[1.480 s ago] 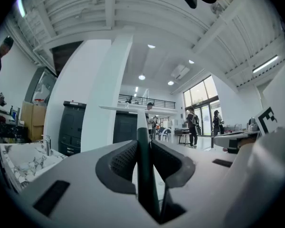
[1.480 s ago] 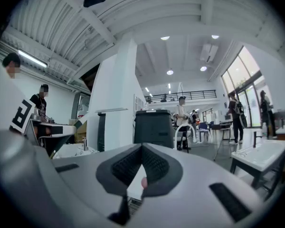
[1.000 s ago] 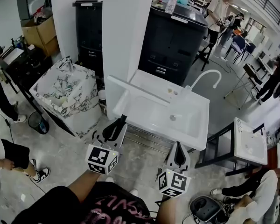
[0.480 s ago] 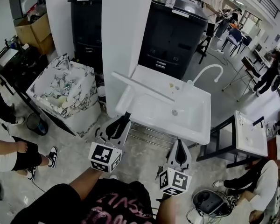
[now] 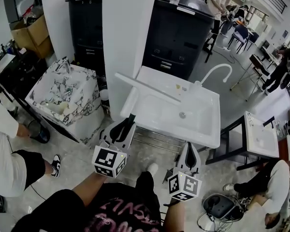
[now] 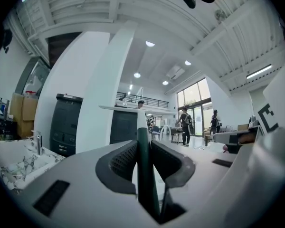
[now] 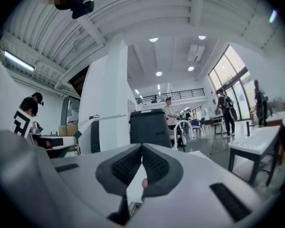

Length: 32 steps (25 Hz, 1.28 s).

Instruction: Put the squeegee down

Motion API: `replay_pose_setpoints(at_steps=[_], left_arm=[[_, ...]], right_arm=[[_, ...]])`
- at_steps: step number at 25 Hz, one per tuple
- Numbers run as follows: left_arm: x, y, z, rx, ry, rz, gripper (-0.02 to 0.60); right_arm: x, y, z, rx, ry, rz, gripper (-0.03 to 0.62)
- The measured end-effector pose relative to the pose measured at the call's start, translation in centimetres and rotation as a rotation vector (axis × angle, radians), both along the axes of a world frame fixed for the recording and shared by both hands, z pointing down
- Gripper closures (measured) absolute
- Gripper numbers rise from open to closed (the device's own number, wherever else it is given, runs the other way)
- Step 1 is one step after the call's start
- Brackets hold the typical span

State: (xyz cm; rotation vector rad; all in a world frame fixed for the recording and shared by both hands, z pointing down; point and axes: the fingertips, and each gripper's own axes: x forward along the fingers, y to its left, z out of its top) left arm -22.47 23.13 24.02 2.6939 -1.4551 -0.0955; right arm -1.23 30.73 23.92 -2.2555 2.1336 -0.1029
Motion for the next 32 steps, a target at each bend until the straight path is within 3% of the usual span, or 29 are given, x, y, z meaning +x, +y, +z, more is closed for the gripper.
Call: replay_pose_setpoints(at_steps=[13, 23, 26, 30, 32], left_arm=[[2.8, -5.3, 0.8, 0.001, -0.026, -0.016, 0.486], [7.4, -12.5, 2.9, -0.064, -0.038, -0.056, 0.486], [9.2, -14.7, 3.1, -0.075, -0.052, -0.074, 0.486], [11.7, -17.8, 3.2, -0.077, -0.072, -0.102, 0.486], [12.8, -19.3, 3.2, -0.08, -0.075, -0.115, 0.486]], right_arm=[[1.8, -6.2, 1.4, -0.009, 0.018, -0.044, 0.574], [7.0, -13.8, 3.8, -0.062, -0.012, -0.079, 0.574], [8.7, -16.5, 3.7, -0.069, 0.019, -0.098, 0.574], [11.0, -20.4, 3.7, -0.063, -0.022, -0.136, 0.573], [12.0, -22.2, 3.7, -0.066, 0.011, -0.149, 0.574]])
